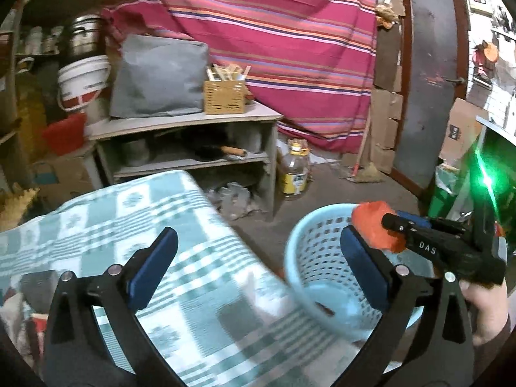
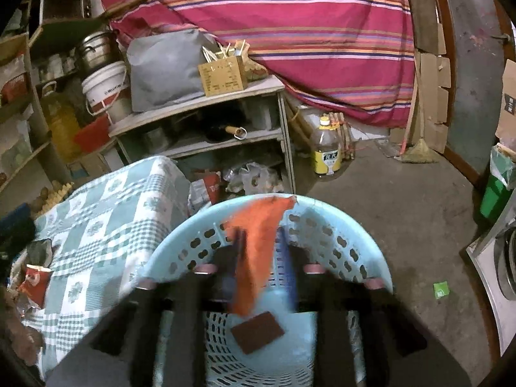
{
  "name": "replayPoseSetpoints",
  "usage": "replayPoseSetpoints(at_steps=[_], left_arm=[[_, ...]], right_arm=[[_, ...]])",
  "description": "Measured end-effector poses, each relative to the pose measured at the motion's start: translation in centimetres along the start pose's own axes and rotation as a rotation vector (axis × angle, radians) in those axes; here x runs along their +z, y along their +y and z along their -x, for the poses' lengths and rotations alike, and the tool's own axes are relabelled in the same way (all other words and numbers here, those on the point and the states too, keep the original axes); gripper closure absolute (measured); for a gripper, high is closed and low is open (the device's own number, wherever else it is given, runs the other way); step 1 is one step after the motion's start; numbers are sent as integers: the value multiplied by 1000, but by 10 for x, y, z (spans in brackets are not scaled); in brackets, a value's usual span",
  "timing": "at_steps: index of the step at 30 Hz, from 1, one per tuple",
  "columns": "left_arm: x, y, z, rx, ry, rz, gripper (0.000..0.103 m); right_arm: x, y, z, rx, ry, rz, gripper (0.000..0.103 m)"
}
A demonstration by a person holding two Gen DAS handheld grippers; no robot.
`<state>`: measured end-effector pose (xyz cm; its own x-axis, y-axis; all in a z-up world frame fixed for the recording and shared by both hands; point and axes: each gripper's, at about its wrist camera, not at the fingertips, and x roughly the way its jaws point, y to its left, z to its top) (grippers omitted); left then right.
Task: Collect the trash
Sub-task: 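Carry both items to the blue basket and open both tools to drop them, then grasp the red snack wrapper with the right tool while the left tool grasps the beige paper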
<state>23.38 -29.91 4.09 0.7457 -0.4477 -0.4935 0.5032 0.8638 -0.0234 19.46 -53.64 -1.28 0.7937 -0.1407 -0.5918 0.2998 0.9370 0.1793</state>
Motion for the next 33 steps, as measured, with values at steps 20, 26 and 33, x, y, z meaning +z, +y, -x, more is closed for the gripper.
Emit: replayPoseSetpoints(at_steps=[20, 26, 33], left_arm=[[-86, 197, 113, 410, 37, 81, 5], [-109, 260, 121, 441, 78, 164, 5], [-128, 300, 103, 382, 145, 241, 6]], right_arm=[[-35, 111, 32, -4, -73, 87, 11], [-43, 165, 29, 5, -63, 138, 10], [-57, 214, 16, 19, -23, 210, 10]])
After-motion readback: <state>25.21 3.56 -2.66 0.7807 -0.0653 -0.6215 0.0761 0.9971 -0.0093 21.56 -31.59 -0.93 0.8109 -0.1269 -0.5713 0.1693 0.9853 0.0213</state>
